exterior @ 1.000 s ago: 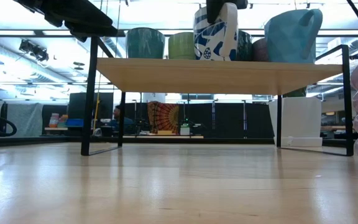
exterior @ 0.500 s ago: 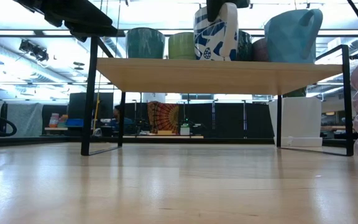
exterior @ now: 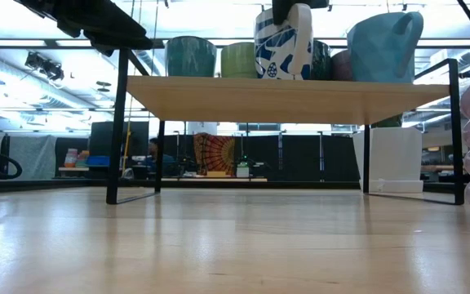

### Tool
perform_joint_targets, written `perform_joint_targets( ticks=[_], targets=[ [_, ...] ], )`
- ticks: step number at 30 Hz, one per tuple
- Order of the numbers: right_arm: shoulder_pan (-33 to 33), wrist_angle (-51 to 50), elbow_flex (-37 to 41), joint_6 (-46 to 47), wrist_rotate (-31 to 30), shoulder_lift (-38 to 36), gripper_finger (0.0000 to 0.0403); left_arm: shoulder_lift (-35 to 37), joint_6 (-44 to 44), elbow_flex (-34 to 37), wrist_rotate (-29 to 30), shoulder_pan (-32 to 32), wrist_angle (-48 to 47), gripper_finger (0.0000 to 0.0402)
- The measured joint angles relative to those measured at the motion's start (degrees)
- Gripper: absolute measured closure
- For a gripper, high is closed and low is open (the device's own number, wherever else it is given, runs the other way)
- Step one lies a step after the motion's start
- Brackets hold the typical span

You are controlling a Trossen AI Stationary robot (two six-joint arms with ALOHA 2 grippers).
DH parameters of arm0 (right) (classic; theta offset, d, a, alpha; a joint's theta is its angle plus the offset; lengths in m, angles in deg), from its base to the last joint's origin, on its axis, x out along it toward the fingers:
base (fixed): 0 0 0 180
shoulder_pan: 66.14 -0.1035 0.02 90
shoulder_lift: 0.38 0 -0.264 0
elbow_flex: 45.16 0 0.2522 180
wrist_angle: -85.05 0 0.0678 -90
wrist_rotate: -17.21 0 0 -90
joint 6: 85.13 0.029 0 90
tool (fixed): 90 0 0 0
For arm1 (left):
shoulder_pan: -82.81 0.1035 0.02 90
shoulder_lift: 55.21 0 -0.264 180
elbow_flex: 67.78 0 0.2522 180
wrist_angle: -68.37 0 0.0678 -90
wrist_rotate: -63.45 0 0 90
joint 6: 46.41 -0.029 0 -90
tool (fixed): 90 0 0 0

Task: Place coffee mugs
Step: Put the white mug on the shelf aligned with the other dark green mug on the shelf

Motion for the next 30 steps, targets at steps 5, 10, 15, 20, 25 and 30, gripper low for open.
perform_joint_targets(
  ticks=[5, 10, 15, 20, 25, 30],
  targets=[
    [0.0, 0.0, 0.0, 0.1, 0.0, -0.5, 0.0250, 0.0, 0.0, 0.0, 0.0, 0.0, 0.0, 0.0242],
    [0.0, 0.0, 0.0, -0.8, -1.0, -1.0, 0.0258, 0.0, 0.0, 0.0, 0.0, 0.0, -0.3, 0.0242],
    [-0.5, 0.0, 0.0, -1.9, -1.4, -1.3, 0.0264, 0.0, 0.0, 0.0, 0.0, 0.0, -0.6, 0.0242],
    [-0.9, 0.0, 0.0, -2.9, -2.5, -1.7, 0.0265, 0.0, 0.1, 0.0, 0.0, 0.0, -1.5, 0.0242],
    [-1.0, 0.0, 0.0, -3.4, -3.1, -2.3, 0.0265, 0.0, 0.4, 0.0, -0.1, -0.1, -1.6, 0.0242],
    [-1.3, 0.0, 0.0, -4.3, -2.2, -2.5, 0.0265, 0.0, 0.5, 0.0, -1.4, -0.1, -1.9, 0.0242]
  ],
)
